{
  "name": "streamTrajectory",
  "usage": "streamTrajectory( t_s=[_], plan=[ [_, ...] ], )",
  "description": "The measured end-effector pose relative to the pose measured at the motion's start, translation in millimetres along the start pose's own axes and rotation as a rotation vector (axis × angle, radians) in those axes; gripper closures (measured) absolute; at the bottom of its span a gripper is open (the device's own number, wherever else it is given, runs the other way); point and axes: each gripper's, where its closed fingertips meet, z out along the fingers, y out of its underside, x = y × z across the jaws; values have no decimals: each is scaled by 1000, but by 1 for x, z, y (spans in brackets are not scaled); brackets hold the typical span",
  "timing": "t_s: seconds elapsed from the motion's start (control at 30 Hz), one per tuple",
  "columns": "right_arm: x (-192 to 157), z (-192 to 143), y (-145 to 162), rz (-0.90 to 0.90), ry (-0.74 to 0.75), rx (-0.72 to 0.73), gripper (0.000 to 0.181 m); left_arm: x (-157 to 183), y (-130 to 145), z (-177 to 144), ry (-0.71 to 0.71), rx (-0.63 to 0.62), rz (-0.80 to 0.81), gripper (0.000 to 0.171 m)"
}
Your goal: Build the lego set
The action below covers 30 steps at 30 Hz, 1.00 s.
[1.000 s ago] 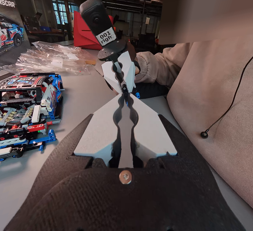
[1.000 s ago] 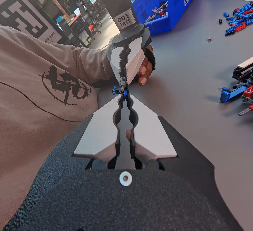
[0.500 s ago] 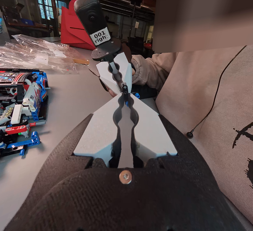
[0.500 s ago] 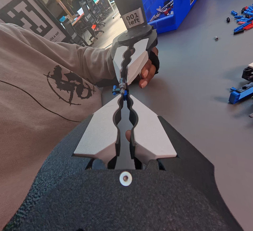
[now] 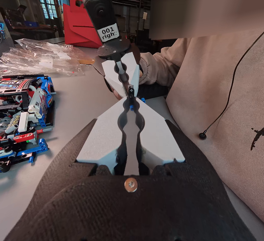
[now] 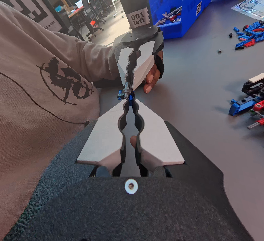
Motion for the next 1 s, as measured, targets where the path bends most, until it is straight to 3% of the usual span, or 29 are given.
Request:
streamTrajectory(
  t_s=[0.13,0.37,0.63,0.83,1.0],
  plan=[
    [1,2,2,-151,87,-37,180,0,5,-1,-8,-38,25,168],
    [6,3,12,86,14,-38,180,-3,17,2,-44,-104,61,168],
    [11,2,29,-58,131,-214,180,-4,34,7,-47,-206,59,168],
    [18,3,33,-21,130,-180,180,-11,39,6,-70,-235,7,168],
    [24,-5,10,-15,84,8,178,-24,17,2,-111,-100,-88,169]
  ],
)
